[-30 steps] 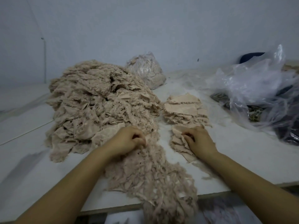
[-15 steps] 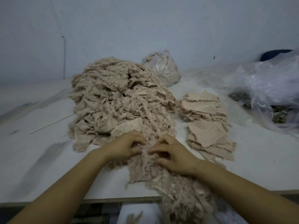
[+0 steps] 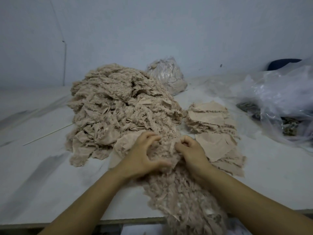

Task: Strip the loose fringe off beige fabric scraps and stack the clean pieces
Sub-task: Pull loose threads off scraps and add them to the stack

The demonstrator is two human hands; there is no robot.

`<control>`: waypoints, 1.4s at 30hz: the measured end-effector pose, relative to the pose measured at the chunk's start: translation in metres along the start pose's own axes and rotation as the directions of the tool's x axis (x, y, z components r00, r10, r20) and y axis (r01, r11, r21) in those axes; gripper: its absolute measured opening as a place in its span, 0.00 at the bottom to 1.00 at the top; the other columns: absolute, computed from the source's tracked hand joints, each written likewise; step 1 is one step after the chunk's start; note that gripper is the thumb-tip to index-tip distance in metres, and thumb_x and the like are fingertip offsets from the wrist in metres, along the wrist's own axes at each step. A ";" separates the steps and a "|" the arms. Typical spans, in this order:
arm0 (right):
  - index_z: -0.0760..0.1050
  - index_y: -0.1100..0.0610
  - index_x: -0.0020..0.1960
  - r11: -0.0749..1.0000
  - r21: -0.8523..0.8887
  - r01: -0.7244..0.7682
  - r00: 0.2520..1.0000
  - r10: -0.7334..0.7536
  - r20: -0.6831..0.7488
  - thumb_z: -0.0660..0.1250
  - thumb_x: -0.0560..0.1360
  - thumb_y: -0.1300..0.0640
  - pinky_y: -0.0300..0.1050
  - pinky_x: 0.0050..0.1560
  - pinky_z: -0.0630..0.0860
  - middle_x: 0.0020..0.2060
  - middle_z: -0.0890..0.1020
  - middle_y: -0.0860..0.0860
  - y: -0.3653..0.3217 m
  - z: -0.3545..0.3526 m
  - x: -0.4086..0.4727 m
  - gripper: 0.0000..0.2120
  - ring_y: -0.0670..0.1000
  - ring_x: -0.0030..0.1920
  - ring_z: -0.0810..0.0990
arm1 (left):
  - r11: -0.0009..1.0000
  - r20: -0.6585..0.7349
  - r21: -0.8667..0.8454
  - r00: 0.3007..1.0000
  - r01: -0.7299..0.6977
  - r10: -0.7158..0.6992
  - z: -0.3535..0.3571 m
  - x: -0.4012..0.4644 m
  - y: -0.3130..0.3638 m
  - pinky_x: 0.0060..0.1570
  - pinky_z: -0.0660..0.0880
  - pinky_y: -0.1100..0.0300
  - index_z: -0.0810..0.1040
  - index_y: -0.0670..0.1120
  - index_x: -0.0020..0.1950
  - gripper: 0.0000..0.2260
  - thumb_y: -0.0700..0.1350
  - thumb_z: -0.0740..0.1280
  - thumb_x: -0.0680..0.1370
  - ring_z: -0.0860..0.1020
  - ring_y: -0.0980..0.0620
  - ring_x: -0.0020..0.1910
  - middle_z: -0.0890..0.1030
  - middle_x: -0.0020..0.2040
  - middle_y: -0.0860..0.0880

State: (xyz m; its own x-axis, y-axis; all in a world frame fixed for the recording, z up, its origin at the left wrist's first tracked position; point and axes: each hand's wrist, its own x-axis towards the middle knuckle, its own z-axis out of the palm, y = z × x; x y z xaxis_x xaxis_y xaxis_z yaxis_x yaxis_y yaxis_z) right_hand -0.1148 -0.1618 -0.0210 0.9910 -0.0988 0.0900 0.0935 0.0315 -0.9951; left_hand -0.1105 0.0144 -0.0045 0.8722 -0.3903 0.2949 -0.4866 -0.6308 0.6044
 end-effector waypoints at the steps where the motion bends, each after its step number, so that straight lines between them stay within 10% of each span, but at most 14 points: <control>1: 0.68 0.55 0.33 0.998 -0.044 0.046 0.999 -0.047 -0.024 0.65 0.73 0.66 0.45 0.33 0.66 0.27 0.70 0.50 -0.003 0.001 0.001 0.13 0.51 0.30 0.68 | 0.992 -0.088 0.105 0.993 -0.069 0.078 0.010 -0.003 0.005 0.64 0.60 0.72 0.69 0.53 0.65 0.37 0.69 0.70 0.61 0.63 0.65 0.65 0.65 0.65 0.58; 4: 0.68 0.53 0.32 0.989 -0.108 0.101 0.989 -0.111 -0.095 0.68 0.72 0.63 0.47 0.35 0.67 0.24 0.70 0.47 -0.013 0.000 0.003 0.14 0.51 0.30 0.68 | 0.914 -0.325 0.360 0.894 -0.186 0.309 0.034 -0.010 0.013 0.64 0.67 0.54 0.65 0.44 0.67 0.39 0.59 0.76 0.64 0.65 0.49 0.64 0.66 0.64 0.44; 8: 0.68 0.57 0.33 0.998 0.060 -0.013 0.996 0.018 -0.084 0.66 0.74 0.66 0.45 0.30 0.74 0.21 0.73 0.47 -0.021 -0.004 0.003 0.14 0.49 0.26 0.73 | 0.866 -0.289 0.426 0.868 -0.261 0.404 0.041 -0.006 0.009 0.53 0.73 0.57 0.76 0.40 0.56 0.21 0.45 0.77 0.67 0.72 0.48 0.52 0.76 0.53 0.43; 10: 0.66 0.57 0.33 0.997 0.054 -0.049 0.997 0.052 -0.053 0.66 0.75 0.67 0.42 0.27 0.73 0.22 0.73 0.48 -0.022 -0.008 0.001 0.14 0.46 0.22 0.72 | 0.982 -0.396 0.109 0.900 -0.154 0.185 0.032 0.001 0.012 0.41 0.73 0.63 0.79 0.46 0.39 0.05 0.39 0.70 0.74 0.74 0.55 0.40 0.78 0.38 0.49; 11: 0.66 0.57 0.34 0.996 0.047 -0.070 0.997 0.072 -0.040 0.66 0.75 0.67 0.42 0.26 0.72 0.23 0.74 0.50 -0.022 -0.010 0.000 0.14 0.47 0.22 0.72 | 0.980 -0.381 -0.196 0.923 -0.021 -0.057 0.025 0.006 0.015 0.32 0.71 0.66 0.76 0.50 0.33 0.13 0.41 0.67 0.77 0.72 0.58 0.32 0.75 0.32 0.52; 14: 0.69 0.59 0.40 0.980 -0.021 -0.196 0.973 0.197 0.119 0.67 0.74 0.68 0.42 0.26 0.70 0.26 0.78 0.54 -0.018 -0.020 -0.003 0.08 0.49 0.24 0.72 | 0.579 -0.092 -0.783 0.879 0.227 -0.469 0.007 0.016 0.018 0.27 0.70 0.63 0.75 0.47 0.36 0.13 0.44 0.61 0.81 0.73 0.54 0.28 0.75 0.28 0.51; 20: 0.75 0.59 0.59 0.953 0.038 -0.301 0.849 0.249 0.465 0.73 0.66 0.52 0.45 0.50 0.76 0.51 0.81 0.57 -0.020 -0.024 -0.004 0.23 0.53 0.50 0.79 | 0.679 0.177 -0.672 0.954 0.297 -0.243 -0.004 0.023 0.011 0.35 0.73 0.63 0.80 0.44 0.43 0.08 0.43 0.63 0.79 0.77 0.53 0.35 0.80 0.37 0.46; 27: 0.78 0.58 0.49 0.997 0.039 -0.060 0.982 0.052 0.180 0.68 0.76 0.56 0.32 0.33 0.75 0.33 0.85 0.46 -0.014 0.003 -0.003 0.05 0.42 0.34 0.83 | 0.690 0.211 -0.633 0.936 0.351 -0.283 0.001 0.022 0.022 0.37 0.75 0.65 0.82 0.46 0.40 0.21 0.63 0.63 0.73 0.81 0.53 0.38 0.83 0.39 0.48; 30: 0.78 0.56 0.43 1.000 0.026 -0.014 0.990 0.011 0.144 0.68 0.77 0.53 0.31 0.31 0.73 0.30 0.83 0.45 -0.012 0.005 -0.001 0.07 0.42 0.31 0.80 | 0.828 0.253 -0.463 0.943 0.315 -0.217 0.006 0.016 0.019 0.34 0.65 0.59 0.77 0.39 0.44 0.14 0.51 0.71 0.74 0.70 0.50 0.34 0.74 0.36 0.45; 37: 0.67 0.55 0.34 0.975 -0.212 0.065 0.988 -0.092 -0.121 0.65 0.78 0.55 0.40 0.31 0.66 0.26 0.73 0.49 -0.013 -0.019 0.016 0.15 0.46 0.26 0.70 | 0.791 0.086 -0.496 0.926 0.359 -0.367 -0.004 0.018 0.012 0.23 0.65 0.68 0.73 0.42 0.36 0.12 0.42 0.64 0.79 0.68 0.59 0.23 0.72 0.27 0.50; 42: 0.74 0.58 0.39 0.963 -0.268 -0.033 0.944 0.118 0.309 0.63 0.68 0.34 0.35 0.24 0.71 0.31 0.83 0.50 -0.022 -0.025 -0.002 0.26 0.46 0.26 0.75 | 0.780 -0.013 -0.546 0.927 0.306 -0.374 -0.013 0.022 0.012 0.28 0.64 0.60 0.73 0.39 0.45 0.11 0.45 0.60 0.81 0.67 0.50 0.30 0.71 0.34 0.43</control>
State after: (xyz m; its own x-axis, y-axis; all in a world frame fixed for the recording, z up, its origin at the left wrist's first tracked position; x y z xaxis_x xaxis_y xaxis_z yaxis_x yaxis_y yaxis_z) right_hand -0.1213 -0.1872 -0.0005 0.9757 0.2182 -0.0204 0.0318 -0.2329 -0.9720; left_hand -0.0963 0.0069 0.0192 0.9914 -0.1176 0.0573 -0.0849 -0.2453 0.9657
